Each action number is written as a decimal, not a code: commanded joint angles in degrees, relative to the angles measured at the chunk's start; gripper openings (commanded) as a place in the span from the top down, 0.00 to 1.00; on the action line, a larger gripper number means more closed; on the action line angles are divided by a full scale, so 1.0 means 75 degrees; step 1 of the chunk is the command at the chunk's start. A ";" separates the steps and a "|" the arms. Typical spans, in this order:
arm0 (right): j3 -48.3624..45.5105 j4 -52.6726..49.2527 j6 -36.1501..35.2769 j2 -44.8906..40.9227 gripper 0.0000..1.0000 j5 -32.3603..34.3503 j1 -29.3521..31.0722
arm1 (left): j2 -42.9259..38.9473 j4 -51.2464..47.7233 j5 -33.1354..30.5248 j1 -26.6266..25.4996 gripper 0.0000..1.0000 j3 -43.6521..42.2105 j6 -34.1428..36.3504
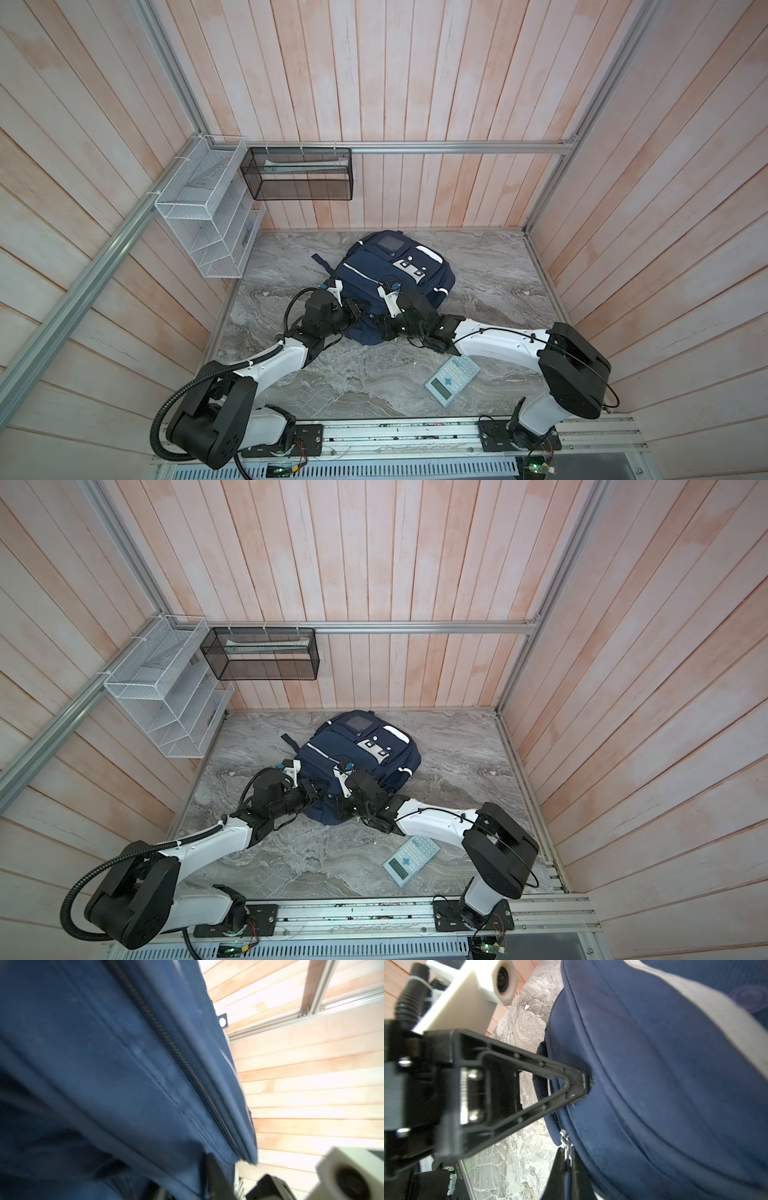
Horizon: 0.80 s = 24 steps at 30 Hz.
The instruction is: Pack the student bag
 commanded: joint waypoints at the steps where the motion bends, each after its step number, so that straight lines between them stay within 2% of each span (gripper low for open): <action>1: 0.0319 -0.0253 -0.0448 -0.0147 1.00 -0.0177 0.0178 | 0.0220 0.0164 0.0480 0.0111 1.00 0.0284 0.0310; 5: -0.0325 -0.0963 -0.0314 -0.0704 1.00 0.0484 -0.0403 | -0.0283 -0.0136 0.0759 0.0734 1.00 0.0018 0.0412; 9: -0.1090 -0.1791 -0.0108 -0.1272 1.00 0.1340 -0.1102 | -0.0509 -0.0176 0.1557 0.1346 1.00 -0.0072 0.0403; 11: -0.1463 -0.1992 -0.0025 -0.1562 1.00 0.1481 -0.1499 | -0.0577 -0.0221 0.1801 0.1491 1.00 -0.0082 0.0392; 16: -0.2139 -0.1814 0.0043 -0.2130 1.00 0.1787 -0.2424 | -0.0746 -0.0278 0.1938 0.1541 1.00 -0.0110 0.0357; 24: -0.2136 -0.1347 0.0036 -0.1818 1.00 0.1926 -0.4070 | -0.0824 -0.0118 0.2194 0.1560 1.00 -0.0210 0.0189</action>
